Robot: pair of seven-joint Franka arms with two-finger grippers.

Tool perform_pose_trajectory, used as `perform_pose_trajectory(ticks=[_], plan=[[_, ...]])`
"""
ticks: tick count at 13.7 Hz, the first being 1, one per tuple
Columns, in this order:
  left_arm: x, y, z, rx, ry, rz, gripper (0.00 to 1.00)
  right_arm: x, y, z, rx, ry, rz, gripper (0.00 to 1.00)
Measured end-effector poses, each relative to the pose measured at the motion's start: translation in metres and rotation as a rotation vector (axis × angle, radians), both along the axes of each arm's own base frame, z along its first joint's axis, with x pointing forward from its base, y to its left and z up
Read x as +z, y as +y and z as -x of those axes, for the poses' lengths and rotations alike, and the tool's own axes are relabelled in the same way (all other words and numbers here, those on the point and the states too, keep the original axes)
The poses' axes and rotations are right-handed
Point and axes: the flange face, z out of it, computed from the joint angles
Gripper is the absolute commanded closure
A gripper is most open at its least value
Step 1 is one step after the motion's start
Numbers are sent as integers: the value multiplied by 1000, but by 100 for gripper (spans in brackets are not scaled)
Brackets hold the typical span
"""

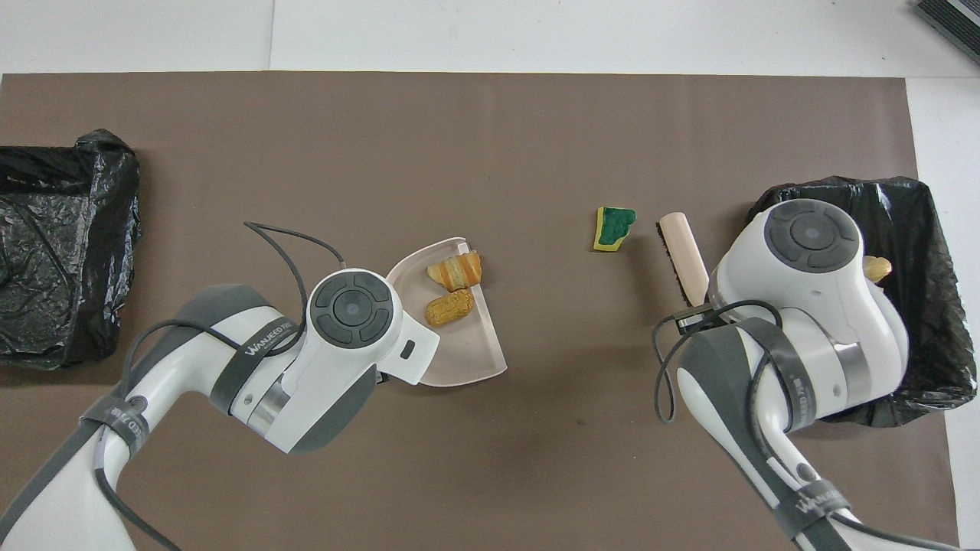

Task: Sweep and dump trash in bin
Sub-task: 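Sweep the crusts and green sponge into the dustpan with the right gripper's brush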

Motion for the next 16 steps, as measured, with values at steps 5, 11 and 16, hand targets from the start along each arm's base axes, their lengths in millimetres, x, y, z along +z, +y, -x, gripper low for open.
perform_pose_trajectory(ticks=[5,11,16], plan=[[-2,4,3,6,28,-25,100,-24,95,-2,83,46,-118,100],[-2,4,3,8,29,-26,100,-18,191,36,118,106,-281,100],[-2,6,2,10,29,-26,100,-6,264,73,184,111,-398,100]])
